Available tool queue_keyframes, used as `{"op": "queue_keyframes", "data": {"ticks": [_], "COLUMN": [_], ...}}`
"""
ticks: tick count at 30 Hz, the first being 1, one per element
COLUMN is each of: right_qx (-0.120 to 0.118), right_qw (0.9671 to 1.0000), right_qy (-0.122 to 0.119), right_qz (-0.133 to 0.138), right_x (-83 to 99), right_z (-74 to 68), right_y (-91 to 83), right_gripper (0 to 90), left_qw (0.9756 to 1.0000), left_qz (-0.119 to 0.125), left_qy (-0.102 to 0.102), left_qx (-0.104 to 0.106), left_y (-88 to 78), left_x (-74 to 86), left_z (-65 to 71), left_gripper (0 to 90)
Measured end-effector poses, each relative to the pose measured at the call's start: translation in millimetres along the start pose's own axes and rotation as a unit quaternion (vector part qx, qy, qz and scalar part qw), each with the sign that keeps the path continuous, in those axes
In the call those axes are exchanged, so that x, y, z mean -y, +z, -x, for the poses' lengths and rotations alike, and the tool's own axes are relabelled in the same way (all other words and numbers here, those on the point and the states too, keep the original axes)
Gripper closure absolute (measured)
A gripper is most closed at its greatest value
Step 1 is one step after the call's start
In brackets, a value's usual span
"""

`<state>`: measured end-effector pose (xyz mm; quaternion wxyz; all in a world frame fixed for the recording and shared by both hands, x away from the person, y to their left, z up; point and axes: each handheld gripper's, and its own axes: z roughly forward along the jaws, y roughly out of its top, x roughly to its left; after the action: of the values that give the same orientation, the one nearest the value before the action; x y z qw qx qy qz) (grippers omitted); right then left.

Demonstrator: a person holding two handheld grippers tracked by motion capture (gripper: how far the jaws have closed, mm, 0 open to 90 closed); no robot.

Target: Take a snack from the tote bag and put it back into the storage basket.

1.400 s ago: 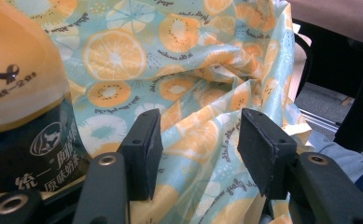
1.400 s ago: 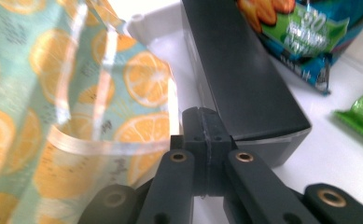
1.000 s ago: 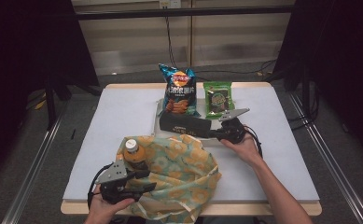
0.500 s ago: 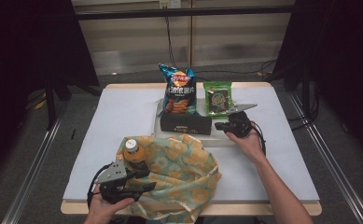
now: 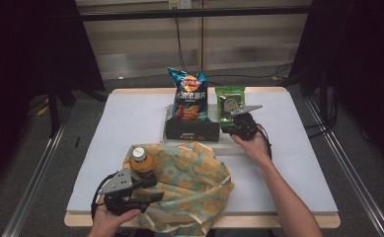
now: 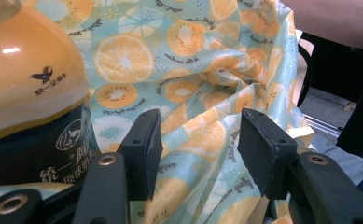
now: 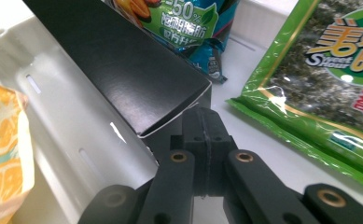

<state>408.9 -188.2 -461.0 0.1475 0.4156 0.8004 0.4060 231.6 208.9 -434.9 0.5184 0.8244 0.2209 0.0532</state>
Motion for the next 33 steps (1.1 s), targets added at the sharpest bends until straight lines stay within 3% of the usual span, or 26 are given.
{"op": "queue_keyframes", "data": {"ticks": [4,7,11,14,17,24,27,29,31,33], "right_qx": [0.001,-0.005,-0.037,-0.062,-0.089,-0.134,-0.149,-0.16,-0.173,-0.177], "right_qw": [1.0,0.9998,0.9982,0.9965,0.9929,0.9849,0.9816,0.9783,0.9749,0.9741], "right_qy": [-0.003,-0.001,-0.017,-0.035,-0.041,-0.073,-0.082,-0.091,-0.105,-0.112], "right_qz": [0.004,0.019,0.045,0.044,0.067,0.082,0.086,0.094,0.094,0.085], "right_x": [-1.8,-2.8,-3.7,-2.6,-1.9,-8.8,-13.7,-17.6,-21.0,-22.2], "right_z": [-3.8,-4.2,-17.9,-36.3,-54.5,-92.5,-108.1,-117.8,-127.0,-133.3], "right_y": [1.5,-8.4,-29.6,-44.5,-61.7,-88.7,-91.8,-92.6,-91.0,-84.1], "right_gripper": [90.0,90.0,81.7,75.0,69.0,55.7,51.0,48.2,45.5,45.4], "left_qw": [1.0,1.0,0.9998,0.9996,0.9992,0.9963,0.9928,0.9916,0.991,0.991], "left_qz": [-0.002,0.004,0.013,0.024,0.03,0.059,0.076,0.079,0.071,0.066], "left_qy": [0.0,-0.004,-0.01,-0.011,-0.005,-0.01,-0.018,-0.029,-0.032,-0.04], "left_qx": [-0.004,-0.001,-0.007,-0.015,-0.024,-0.061,-0.091,-0.098,-0.109,-0.109], "left_y": [-1.7,-4.8,-13.9,-23.7,-34.0,-65.2,-77.3,-80.4,-79.1,-75.1], "left_x": [-0.4,-0.7,-3.0,-6.3,-9.1,-8.9,-11.5,-12.0,-11.8,-11.1], "left_z": [-0.4,-1.1,-4.0,-4.7,-5.4,-16.6,-26.1,-35.0,-44.0,-52.7], "left_gripper": [49.1,50.9,55.2,58.1,61.0,68.1,66.4,65.0,62.4,60.4]}}
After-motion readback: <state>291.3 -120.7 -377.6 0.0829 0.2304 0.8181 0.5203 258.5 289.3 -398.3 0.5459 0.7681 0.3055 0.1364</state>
